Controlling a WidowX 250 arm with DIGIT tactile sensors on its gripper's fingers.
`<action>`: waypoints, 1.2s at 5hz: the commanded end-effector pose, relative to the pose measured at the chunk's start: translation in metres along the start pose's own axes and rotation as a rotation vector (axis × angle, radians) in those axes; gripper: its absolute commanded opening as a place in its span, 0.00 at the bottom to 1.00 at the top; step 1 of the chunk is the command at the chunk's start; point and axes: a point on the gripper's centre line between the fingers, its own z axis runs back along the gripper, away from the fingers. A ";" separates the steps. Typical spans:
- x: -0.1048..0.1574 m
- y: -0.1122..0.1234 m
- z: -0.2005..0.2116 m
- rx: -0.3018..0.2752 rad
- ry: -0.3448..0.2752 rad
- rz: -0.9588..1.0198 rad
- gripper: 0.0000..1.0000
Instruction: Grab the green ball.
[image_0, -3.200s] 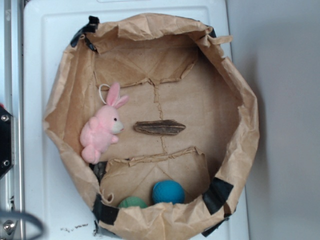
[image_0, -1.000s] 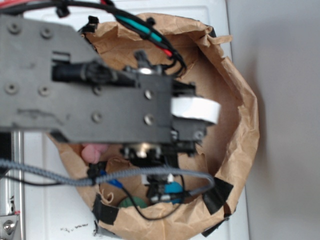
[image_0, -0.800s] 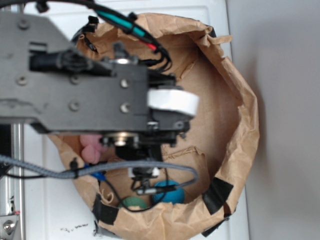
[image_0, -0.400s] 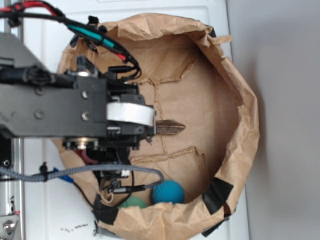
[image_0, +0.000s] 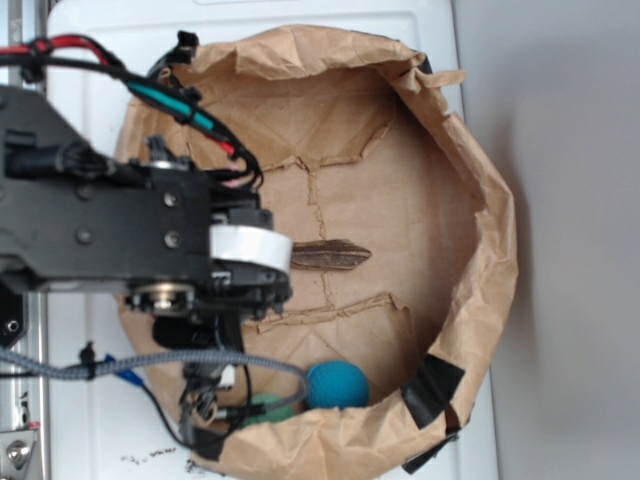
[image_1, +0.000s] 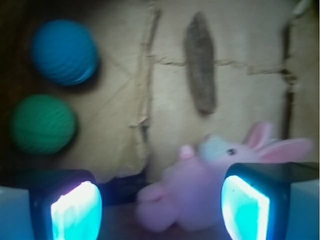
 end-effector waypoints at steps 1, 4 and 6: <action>0.008 -0.009 0.014 -0.107 -0.021 0.048 1.00; 0.016 -0.023 0.009 -0.131 -0.055 0.078 1.00; 0.027 -0.029 0.000 -0.075 -0.164 0.089 1.00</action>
